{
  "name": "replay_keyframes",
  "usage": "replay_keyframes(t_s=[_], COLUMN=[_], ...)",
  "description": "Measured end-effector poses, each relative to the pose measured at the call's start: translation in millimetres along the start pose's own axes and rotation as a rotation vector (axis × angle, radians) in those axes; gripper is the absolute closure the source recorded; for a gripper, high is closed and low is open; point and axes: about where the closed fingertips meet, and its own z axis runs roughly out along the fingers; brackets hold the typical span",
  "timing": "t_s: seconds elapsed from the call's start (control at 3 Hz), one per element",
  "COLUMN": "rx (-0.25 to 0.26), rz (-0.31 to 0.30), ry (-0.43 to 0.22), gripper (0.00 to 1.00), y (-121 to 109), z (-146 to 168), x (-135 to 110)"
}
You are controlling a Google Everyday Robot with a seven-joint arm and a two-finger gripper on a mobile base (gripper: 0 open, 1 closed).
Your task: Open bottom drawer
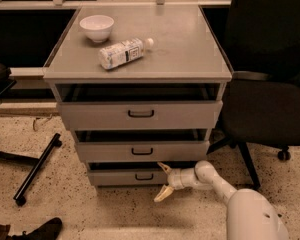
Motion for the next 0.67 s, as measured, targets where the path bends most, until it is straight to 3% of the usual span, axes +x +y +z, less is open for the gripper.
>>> replay_keyframes(t_s=[0.33,0.67], rx=[0.018,0.039], rz=[0.026,0.007], ry=[0.027,0.051], gripper=[0.00,0.00], y=[-2.4,-12.3], z=[2.6,8.1], x=[28.7,36.0])
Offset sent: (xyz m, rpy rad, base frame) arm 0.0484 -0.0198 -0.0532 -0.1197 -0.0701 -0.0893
